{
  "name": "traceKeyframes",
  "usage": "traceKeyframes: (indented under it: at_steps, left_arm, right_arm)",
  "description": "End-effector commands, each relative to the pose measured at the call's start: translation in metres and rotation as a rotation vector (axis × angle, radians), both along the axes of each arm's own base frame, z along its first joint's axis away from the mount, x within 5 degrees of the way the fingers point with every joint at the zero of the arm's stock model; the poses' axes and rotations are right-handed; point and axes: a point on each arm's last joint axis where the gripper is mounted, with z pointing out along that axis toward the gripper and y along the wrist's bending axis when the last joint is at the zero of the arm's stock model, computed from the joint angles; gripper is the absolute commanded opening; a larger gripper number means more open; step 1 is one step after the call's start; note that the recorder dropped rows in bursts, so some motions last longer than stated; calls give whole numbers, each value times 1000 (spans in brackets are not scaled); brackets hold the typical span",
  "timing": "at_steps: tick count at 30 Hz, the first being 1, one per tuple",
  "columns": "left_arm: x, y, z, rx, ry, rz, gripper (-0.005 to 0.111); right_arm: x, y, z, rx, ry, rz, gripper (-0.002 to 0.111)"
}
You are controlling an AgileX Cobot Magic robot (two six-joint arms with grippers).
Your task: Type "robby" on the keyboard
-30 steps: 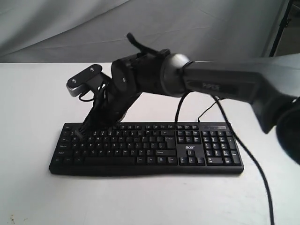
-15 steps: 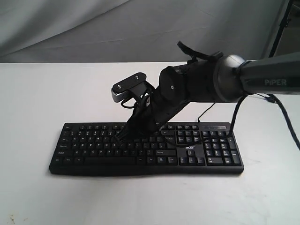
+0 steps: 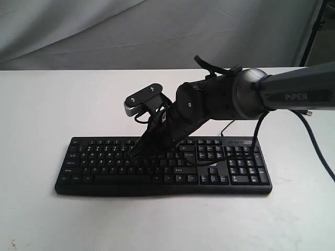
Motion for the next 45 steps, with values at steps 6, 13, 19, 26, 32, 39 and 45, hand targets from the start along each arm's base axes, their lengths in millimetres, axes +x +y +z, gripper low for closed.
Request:
traceKeyframes:
  at_steps: [6,13,19,26,32,39,45]
  left_arm:
    - [0,0,-1,1,-7,-6,0]
    - [0,0,-1,1,-7,-6,0]
    - [0,0,-1,1,-7,-6,0]
    - [0,0,-1,1,-7,-6,0]
    - [0,0,-1,1,-7,-6,0]
    - [0,0,-1,1,-7,-6,0]
    - [0,0,-1,1,-7,-6,0]
  right_arm:
    - [1,-1,0,-10,-23,16,0]
    - [1,-1,-15,-30,6,15,0]
    - [1,-1,-19,-32,13,12,0]
    - [1,-1,-3,-12,-15,14,0]
    - [-5,1,22,18,-43,28,0]
    - [-14,38,32,23,-31,118,0]
    - [-26,57,13,8,8,156,0]
